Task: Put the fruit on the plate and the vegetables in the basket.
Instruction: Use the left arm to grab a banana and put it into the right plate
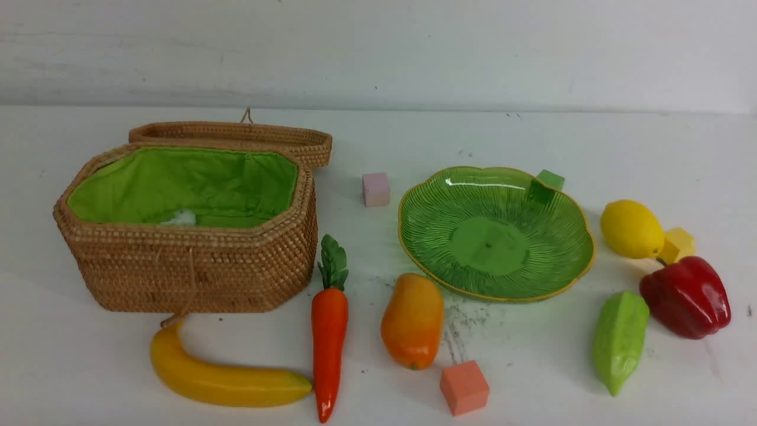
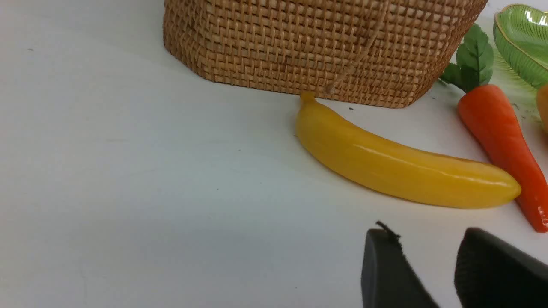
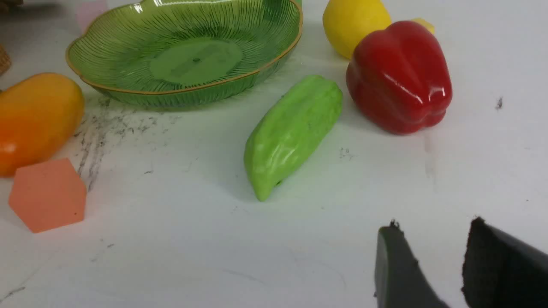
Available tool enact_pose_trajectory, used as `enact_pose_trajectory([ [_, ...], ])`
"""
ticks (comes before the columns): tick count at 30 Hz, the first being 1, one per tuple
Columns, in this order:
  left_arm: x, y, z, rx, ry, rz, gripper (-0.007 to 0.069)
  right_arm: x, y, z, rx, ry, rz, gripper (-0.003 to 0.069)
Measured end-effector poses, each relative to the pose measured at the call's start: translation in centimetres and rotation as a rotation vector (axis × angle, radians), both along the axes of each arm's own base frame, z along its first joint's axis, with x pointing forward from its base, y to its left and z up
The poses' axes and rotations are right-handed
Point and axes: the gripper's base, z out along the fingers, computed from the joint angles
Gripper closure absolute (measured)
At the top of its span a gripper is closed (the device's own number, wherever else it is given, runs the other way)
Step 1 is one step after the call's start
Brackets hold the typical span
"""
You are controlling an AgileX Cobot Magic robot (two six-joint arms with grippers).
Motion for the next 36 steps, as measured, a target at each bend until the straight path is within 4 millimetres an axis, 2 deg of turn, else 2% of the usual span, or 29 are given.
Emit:
enact_pose_trajectory([
  [25,0.0,0.0,0.1,-0.005,-0.013,0.001,0.0386,0.0,0.0,0.0,0.0,0.0,0.0,0.0419],
  [28,0.2,-0.2,0.9,-0.139,-0.079,0.019,0.0386,0.0,0.0,0.0,0.0,0.0,0.0,0.0419],
  [34,0.4,-0.1,2.6,-0.607,-0.188,0.088,0.0386,0.0,0.0,0.0,0.0,0.0,0.0,0.0419],
  [35,0.4,-0.1,2.6,-0.611,-0.187,0.088,0.0386,0.0,0.0,0.0,0.0,0.0,0.0,0.0419],
  [36,0.4,-0.1,2.8,-0.688,-0.202,0.101,0.0386,0.0,0.0,0.0,0.0,0.0,0.0,0.0419],
])
